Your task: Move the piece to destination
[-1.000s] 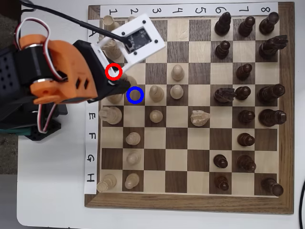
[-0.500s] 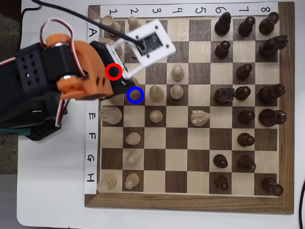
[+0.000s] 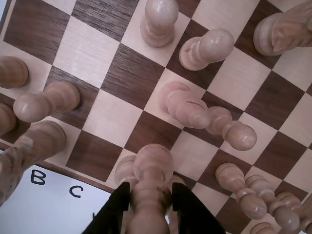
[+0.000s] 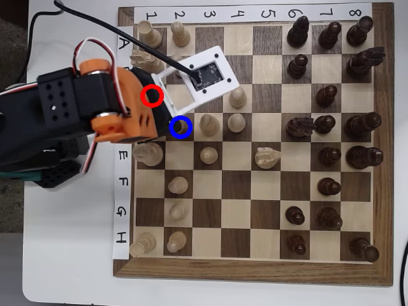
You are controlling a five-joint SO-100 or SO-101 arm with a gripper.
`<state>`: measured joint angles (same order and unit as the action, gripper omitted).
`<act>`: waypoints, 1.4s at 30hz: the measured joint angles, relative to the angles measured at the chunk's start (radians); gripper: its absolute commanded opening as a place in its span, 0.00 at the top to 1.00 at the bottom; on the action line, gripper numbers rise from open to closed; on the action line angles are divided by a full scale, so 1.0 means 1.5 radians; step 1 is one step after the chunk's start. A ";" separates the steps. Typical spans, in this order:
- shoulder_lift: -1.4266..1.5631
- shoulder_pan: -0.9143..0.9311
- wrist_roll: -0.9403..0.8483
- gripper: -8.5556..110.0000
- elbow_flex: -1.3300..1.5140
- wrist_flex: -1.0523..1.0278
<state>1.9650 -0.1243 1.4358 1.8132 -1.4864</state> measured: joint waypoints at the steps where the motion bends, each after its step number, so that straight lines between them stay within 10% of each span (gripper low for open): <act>1: -0.002 0.000 0.000 0.93 0.002 0.001; 42: -0.016 0.009 -0.054 0.93 0.145 0.152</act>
<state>1.9405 -0.1104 1.3545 2.0310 -1.2579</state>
